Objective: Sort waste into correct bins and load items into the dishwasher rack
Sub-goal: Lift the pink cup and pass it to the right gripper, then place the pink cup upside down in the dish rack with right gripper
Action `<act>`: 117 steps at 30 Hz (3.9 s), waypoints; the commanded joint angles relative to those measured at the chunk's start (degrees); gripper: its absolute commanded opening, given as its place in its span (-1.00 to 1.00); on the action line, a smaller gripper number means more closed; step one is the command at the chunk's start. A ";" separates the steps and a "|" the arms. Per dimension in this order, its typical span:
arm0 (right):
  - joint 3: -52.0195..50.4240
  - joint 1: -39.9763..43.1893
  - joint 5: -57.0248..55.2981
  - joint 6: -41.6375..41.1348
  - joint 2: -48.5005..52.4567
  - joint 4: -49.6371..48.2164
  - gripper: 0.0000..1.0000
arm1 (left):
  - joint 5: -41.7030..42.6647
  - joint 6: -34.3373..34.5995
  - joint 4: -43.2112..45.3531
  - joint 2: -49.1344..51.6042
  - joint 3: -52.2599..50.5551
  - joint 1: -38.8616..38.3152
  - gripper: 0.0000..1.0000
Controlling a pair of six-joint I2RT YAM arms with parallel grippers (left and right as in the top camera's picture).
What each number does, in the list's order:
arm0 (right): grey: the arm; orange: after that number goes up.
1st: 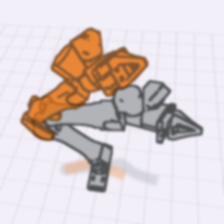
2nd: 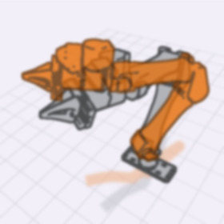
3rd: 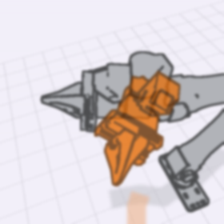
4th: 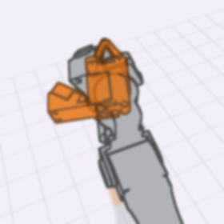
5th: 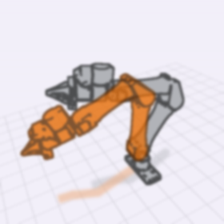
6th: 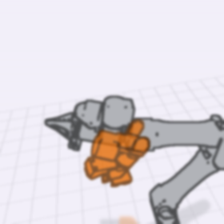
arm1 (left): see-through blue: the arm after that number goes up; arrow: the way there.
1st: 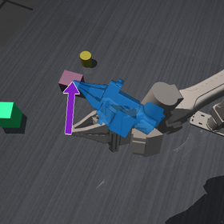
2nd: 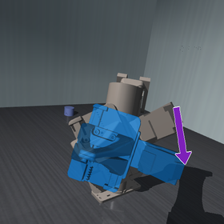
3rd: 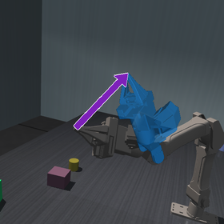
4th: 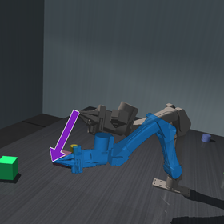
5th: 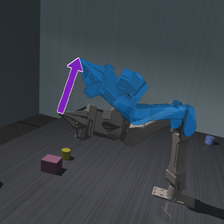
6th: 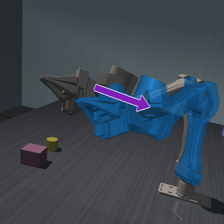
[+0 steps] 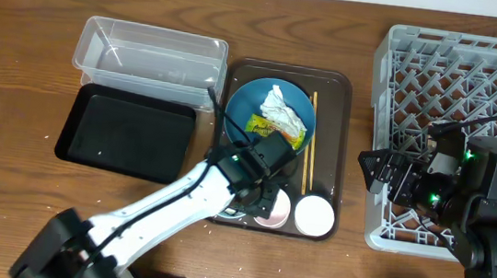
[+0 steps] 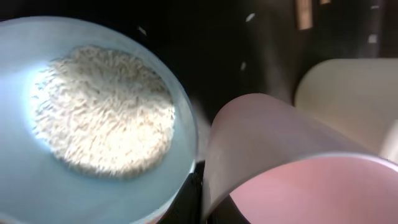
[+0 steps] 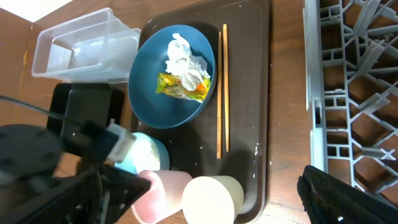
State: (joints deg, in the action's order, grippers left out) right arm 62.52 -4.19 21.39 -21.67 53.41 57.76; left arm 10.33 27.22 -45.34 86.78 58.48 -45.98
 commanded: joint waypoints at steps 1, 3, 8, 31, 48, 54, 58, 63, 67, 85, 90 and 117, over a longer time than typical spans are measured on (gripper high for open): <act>1.01 1.20 0.04 0.72 -0.15 0.17 0.98 | -0.50 0.74 -1.42 -5.77 0.79 0.11 -0.88; 1.01 1.20 0.09 0.70 -0.15 0.22 0.98 | -0.50 0.76 -2.78 -9.40 0.96 1.07 -0.88; 1.01 1.20 0.09 0.70 -0.15 0.31 0.98 | 1.60 2.10 -4.44 -18.18 1.01 6.10 -0.88; 1.01 -18.01 34.58 17.49 0.26 -22.73 0.85 | 67.58 12.15 31.04 -23.45 1.01 22.45 -0.88; 1.01 -16.50 34.82 18.97 -2.14 -24.37 0.72 | 70.27 13.20 33.90 -23.45 1.01 24.59 -0.88; 1.01 -16.11 37.64 18.97 -2.60 -24.72 0.40 | 70.23 13.18 33.92 -23.43 1.01 24.81 -0.88; 1.01 -16.13 40.15 18.97 -2.62 -25.70 0.31 | 70.23 13.18 33.90 -23.43 1.01 24.81 -0.88; 1.01 -15.98 40.44 18.97 -2.95 -26.93 0.12 | 69.96 13.16 33.97 -23.43 1.01 24.81 0.10; 1.01 -14.03 37.55 18.25 -4.59 -26.64 0.04 | 69.61 11.56 34.10 -23.39 1.01 25.55 0.48; 1.01 15.41 -18.12 -1.53 -5.42 4.76 0.04 | 72.22 11.17 33.92 -22.49 1.01 33.11 0.65; 1.01 19.56 -22.05 -2.10 1.77 4.83 0.03 | 72.17 10.38 33.92 -22.49 1.01 33.05 0.65; 10.08 20.98 -12.28 1.25 22.64 9.88 0.98 | 56.24 5.31 29.03 -22.49 1.01 23.21 0.57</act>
State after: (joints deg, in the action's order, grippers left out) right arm 68.03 16.45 7.84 -22.52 79.99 66.15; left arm 75.20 35.81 -14.70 64.10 58.61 -20.05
